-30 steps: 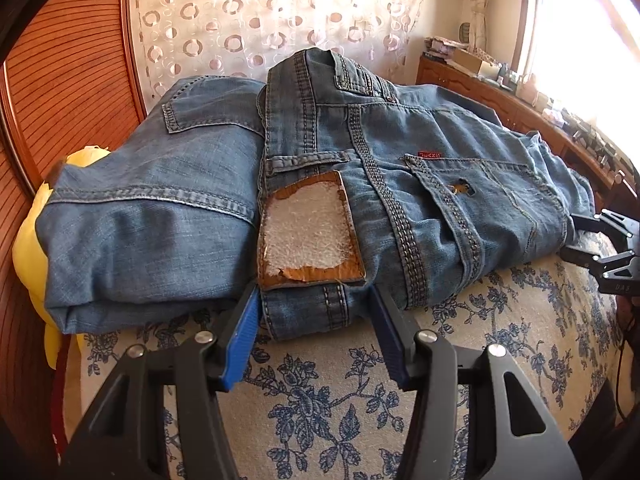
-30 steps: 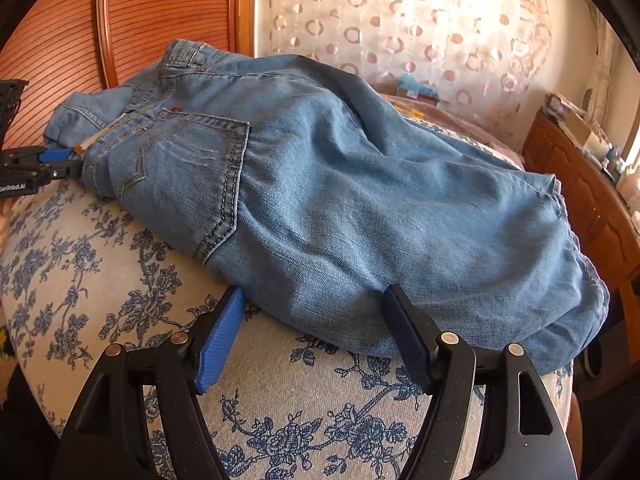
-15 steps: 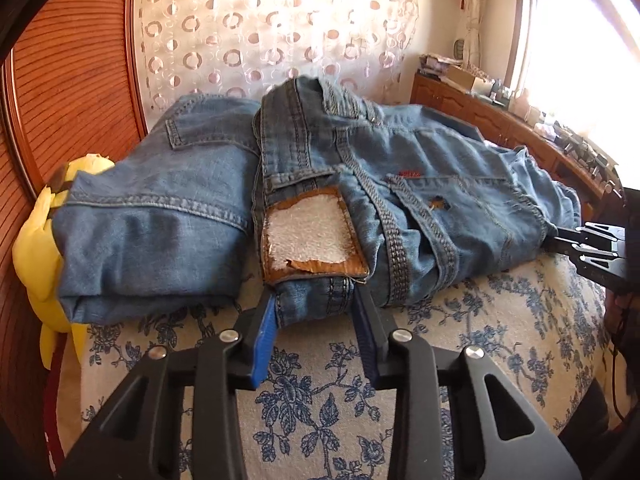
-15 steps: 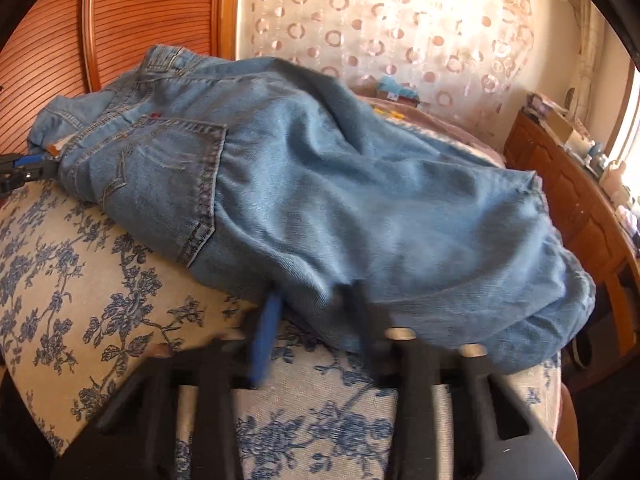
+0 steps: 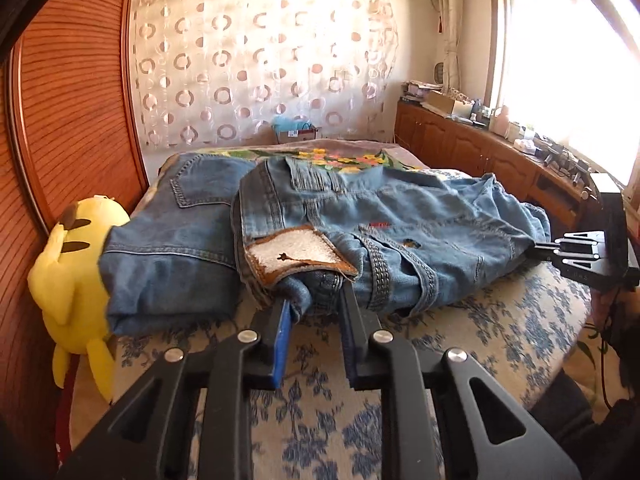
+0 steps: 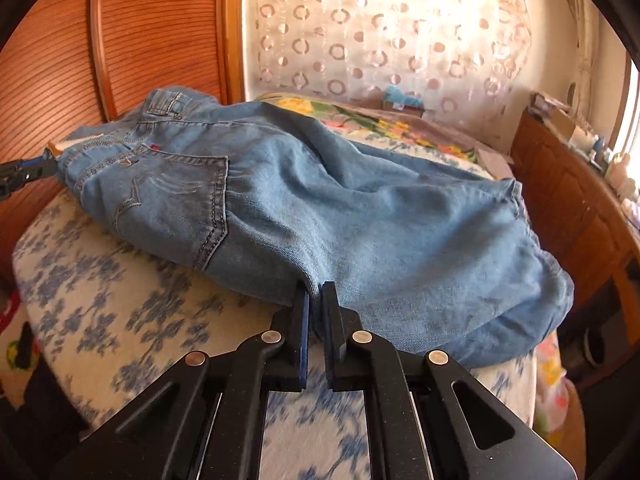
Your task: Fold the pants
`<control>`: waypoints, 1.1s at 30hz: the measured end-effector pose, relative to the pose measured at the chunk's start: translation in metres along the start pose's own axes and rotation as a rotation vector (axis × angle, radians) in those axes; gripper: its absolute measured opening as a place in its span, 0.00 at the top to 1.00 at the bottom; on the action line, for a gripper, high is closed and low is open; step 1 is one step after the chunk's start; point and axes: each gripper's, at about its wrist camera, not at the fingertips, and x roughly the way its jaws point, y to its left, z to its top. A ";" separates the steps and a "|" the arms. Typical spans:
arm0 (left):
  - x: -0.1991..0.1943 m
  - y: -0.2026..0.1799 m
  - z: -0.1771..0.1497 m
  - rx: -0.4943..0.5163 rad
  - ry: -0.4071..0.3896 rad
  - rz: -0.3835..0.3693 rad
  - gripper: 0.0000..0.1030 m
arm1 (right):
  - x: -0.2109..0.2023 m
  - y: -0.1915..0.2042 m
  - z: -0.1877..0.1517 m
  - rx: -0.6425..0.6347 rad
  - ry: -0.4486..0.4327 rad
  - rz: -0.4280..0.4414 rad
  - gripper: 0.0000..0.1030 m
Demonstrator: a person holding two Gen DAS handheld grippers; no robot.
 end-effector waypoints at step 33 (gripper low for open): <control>-0.083 0.008 -0.024 -0.014 -0.030 0.033 0.55 | -0.069 0.028 -0.030 0.028 -0.070 0.112 0.79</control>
